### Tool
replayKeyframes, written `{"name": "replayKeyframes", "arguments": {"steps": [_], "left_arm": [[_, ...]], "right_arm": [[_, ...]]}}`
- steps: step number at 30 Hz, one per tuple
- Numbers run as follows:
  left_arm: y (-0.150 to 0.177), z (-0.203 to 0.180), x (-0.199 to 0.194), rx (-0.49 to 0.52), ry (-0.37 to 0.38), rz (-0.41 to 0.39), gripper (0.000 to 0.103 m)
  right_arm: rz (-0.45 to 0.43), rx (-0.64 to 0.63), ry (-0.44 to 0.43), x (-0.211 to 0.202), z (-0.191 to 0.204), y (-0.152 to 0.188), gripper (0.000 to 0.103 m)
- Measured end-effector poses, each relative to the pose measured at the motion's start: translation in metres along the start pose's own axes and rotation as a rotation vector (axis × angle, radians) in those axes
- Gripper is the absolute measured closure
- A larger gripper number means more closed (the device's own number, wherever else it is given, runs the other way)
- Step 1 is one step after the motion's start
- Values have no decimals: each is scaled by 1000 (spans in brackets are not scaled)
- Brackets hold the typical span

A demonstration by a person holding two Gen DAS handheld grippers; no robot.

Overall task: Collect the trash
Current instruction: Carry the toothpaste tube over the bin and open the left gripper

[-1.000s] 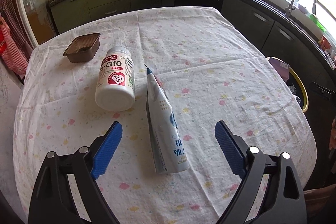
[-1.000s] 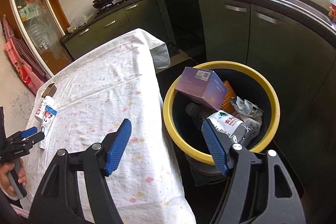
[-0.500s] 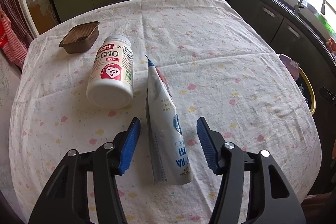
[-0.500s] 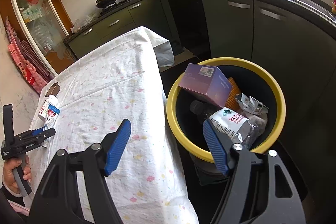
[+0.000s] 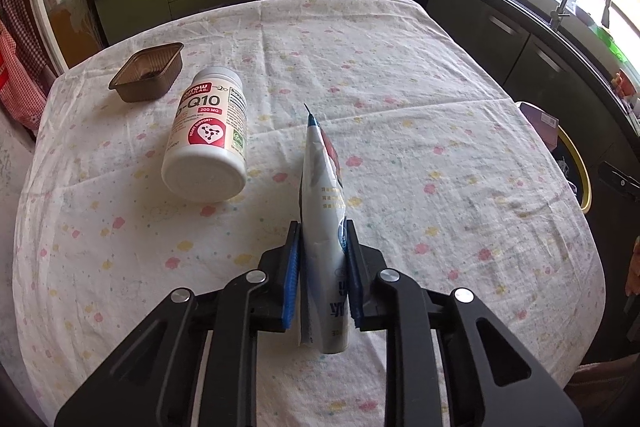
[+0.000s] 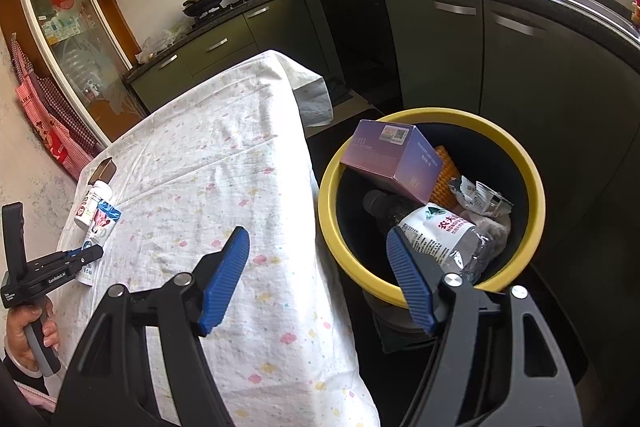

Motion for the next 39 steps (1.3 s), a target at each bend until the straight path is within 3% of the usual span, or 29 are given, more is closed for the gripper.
{"name": "replayKeyframes", "arguments": {"steps": [6,11,20,29,35,38,39], "left_arm": [[0,-21,-15,44,44,-12,83],[-9,-65,-32,131,120,-38,83],[-29,-196,-36,376,339,-51,83],[-37,-338,2,595,486,17,82],[-46,-399,40,689,472,36,80],[-53,-414,58,699,436,47,67],[-55,-415,62,693,421,48,54]], "right_arm": [[-10,3,-2,-4,-2,-1,35],[-40,15,23,-18,-14,-2,35],[-94,86,113,-50,-66,1,35],[-130,156,167,-71,-113,4,35],[-130,193,186,-75,-134,9,35],[-129,207,190,-75,-141,11,34],[-128,210,191,-75,-142,12,34]]}}
Point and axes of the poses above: each gripper's, at about its wrist camera, not at the fingertips, and x roughly the way its jaws point, z to its left, y to its underside, the point moved 7 cm from there along x, roughly the way its jaws point, and after that the axes turned 3 degrees about -x, right-handed, at the moved point
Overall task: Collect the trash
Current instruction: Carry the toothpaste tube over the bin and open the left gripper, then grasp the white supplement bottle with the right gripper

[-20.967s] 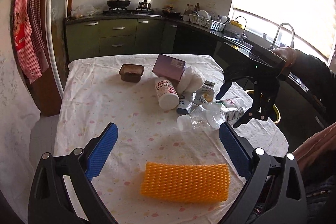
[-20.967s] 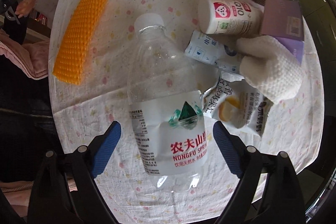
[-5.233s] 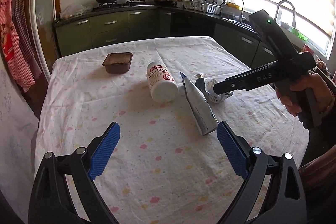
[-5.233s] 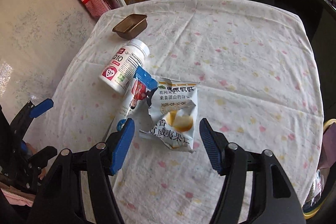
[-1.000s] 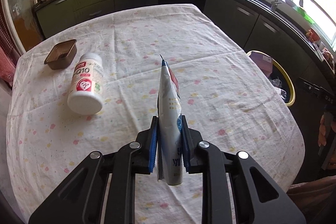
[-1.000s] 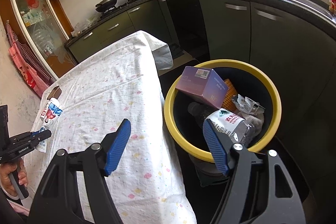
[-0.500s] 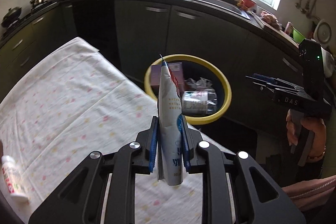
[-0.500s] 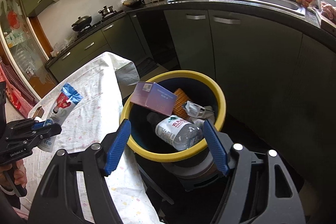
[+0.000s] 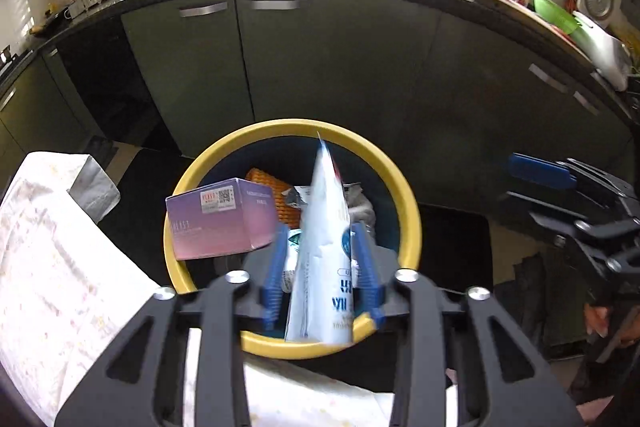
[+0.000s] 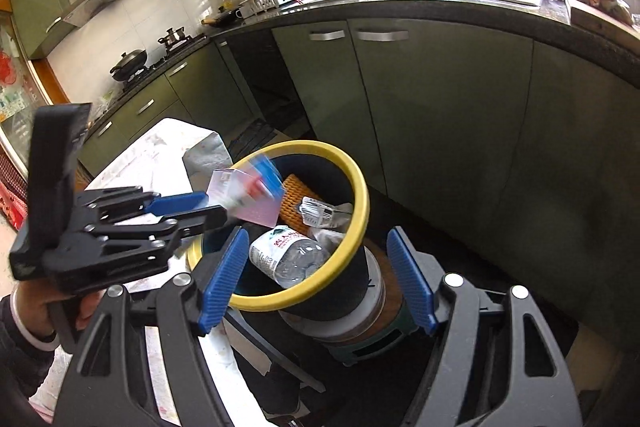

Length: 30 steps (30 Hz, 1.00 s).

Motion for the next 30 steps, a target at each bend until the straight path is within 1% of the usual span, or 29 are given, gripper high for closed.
{"name": "replayKeyframes", "arguments": {"steps": [1,3,5,8,10,12,14,18,21,22,23,26,28,30], "left_arm": [[-1,2,1,-7,-10,-1,48],[-1,4,-4,-22,-6,-14,46],[7,10,-16,-34,-4,-30,43],[21,21,-42,-55,-12,-87,38],[36,30,-66,-76,-21,-131,34],[52,40,-89,-95,-32,-176,32],[70,54,-112,-121,-66,-215,30],[107,89,-154,-207,-130,-252,30],[135,126,-192,-299,-188,-296,28],[144,136,-204,-323,-215,-310,27],[155,149,-219,-347,-257,-326,26],[190,184,-261,-407,-392,-361,25],[220,206,-287,-453,-455,-363,24],[250,222,-309,-501,-497,-359,24]], "right_arm": [[1,1,0,0,-1,0,34],[2,0,-3,1,0,0,34],[2,-4,-8,2,2,0,34],[7,-15,-19,5,9,1,34],[13,-23,-27,6,14,1,34],[21,-33,-35,9,20,3,34],[33,-48,-42,12,29,3,34],[51,-82,-69,19,54,4,34],[75,-129,-112,28,85,7,34],[85,-148,-131,32,97,8,34],[98,-172,-153,36,112,10,34],[138,-268,-209,48,164,19,34],[164,-342,-254,54,201,27,34],[193,-418,-312,60,243,35,34]]}}
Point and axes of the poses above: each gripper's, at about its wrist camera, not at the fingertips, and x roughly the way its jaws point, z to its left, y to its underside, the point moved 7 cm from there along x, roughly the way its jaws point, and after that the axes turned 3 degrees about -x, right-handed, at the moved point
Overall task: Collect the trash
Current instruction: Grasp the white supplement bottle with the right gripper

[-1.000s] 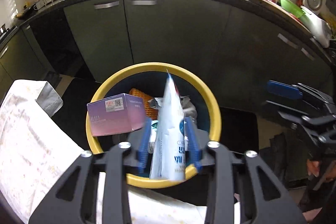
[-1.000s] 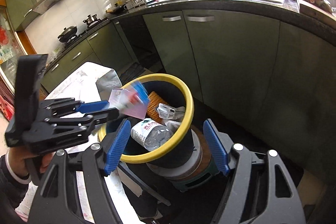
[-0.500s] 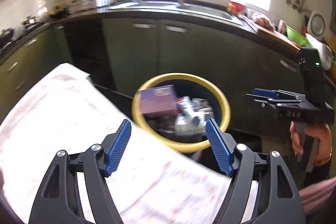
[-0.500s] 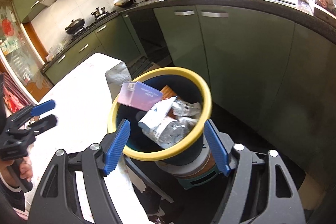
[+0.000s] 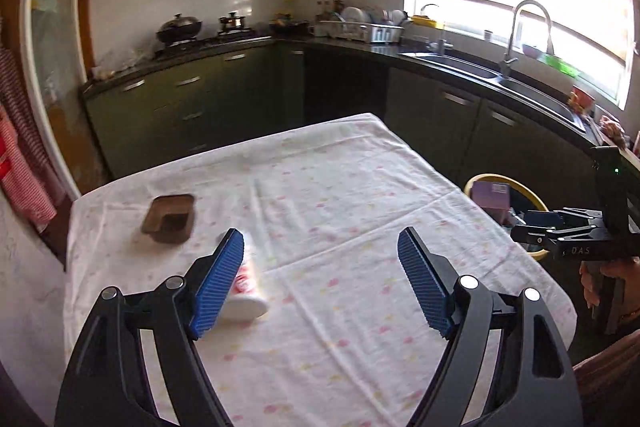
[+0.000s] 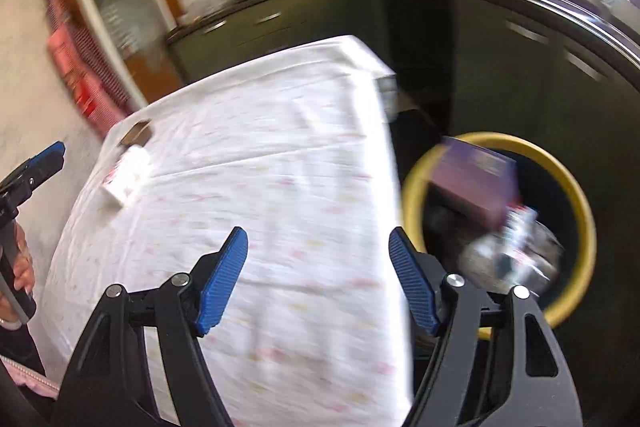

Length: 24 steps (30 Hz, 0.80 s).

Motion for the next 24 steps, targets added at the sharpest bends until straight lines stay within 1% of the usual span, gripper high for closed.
{"name": "replayKeyframes", "arguments": {"steps": [4,6,8,11,14,16,18,20,24], "left_arm": [[28,61,-29,-62,-89,17,21],[44,83,-40,-89,-131,24,20],[59,101,-47,-114,-152,31,20],[75,117,-52,-157,-144,38,20],[83,126,-54,-176,-131,35,20],[87,127,-56,-178,-114,31,20],[90,129,-58,-177,-102,27,20],[93,130,-58,-177,-90,27,20],[100,129,-60,-185,-62,27,20]], "right_arm": [[50,-101,-107,29,71,-20,34],[65,-141,-149,41,108,-30,34],[78,-165,-183,50,143,-39,34],[90,-165,-230,62,190,-48,34],[92,-191,-210,78,226,-55,34],[109,-189,-205,92,242,-54,34],[118,-191,-182,106,256,-54,34],[142,-182,-160,121,264,-52,34],[167,-154,-103,142,263,-54,37]]}}
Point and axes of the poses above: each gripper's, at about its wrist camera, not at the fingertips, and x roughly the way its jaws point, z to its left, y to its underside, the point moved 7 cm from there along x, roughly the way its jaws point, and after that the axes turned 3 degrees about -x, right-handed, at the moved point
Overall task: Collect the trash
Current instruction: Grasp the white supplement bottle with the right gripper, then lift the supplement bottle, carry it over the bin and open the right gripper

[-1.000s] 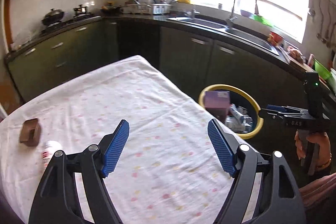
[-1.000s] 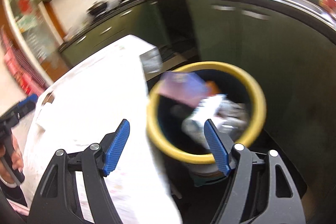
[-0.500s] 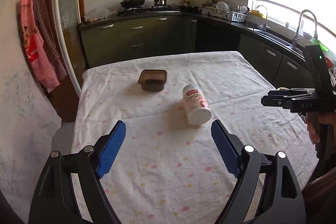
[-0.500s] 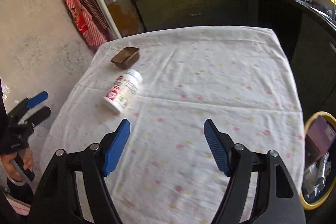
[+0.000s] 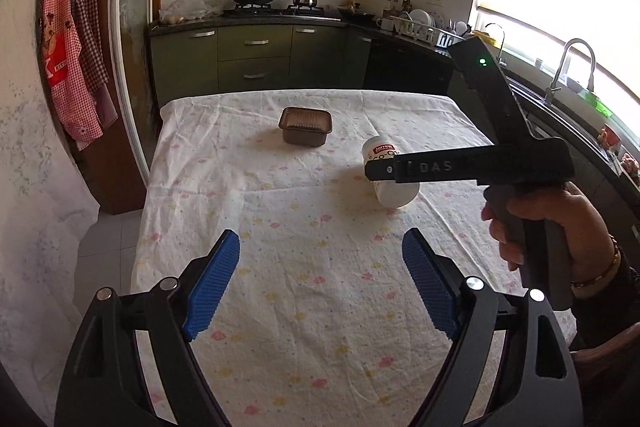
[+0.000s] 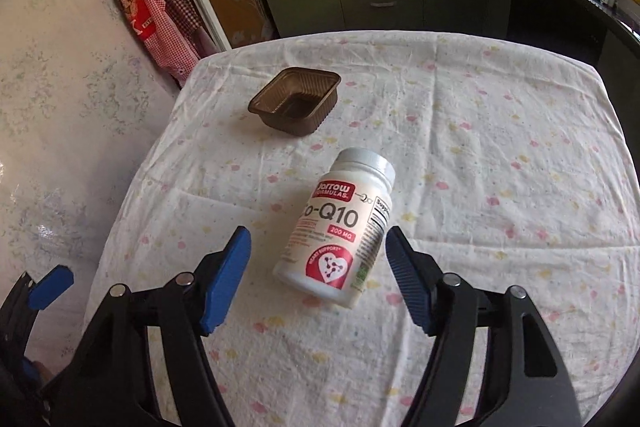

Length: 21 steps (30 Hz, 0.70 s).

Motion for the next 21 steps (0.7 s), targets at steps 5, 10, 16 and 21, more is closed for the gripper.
{"name": "replayKeyframes", "arguments": {"steps": [5,10,16,21], "left_arm": [[7,-2,2,4,16,9,20],[9,-6,5,3,28,14,20],[11,-12,10,7,35,29,20],[10,-18,13,14,40,37,20]], "right_arm": [[24,22,24,15,-1,-1,39],[43,2,44,22,-2,4,51],[40,-25,32,15,-6,14,58],[4,-27,0,-6,-12,23,58]]}}
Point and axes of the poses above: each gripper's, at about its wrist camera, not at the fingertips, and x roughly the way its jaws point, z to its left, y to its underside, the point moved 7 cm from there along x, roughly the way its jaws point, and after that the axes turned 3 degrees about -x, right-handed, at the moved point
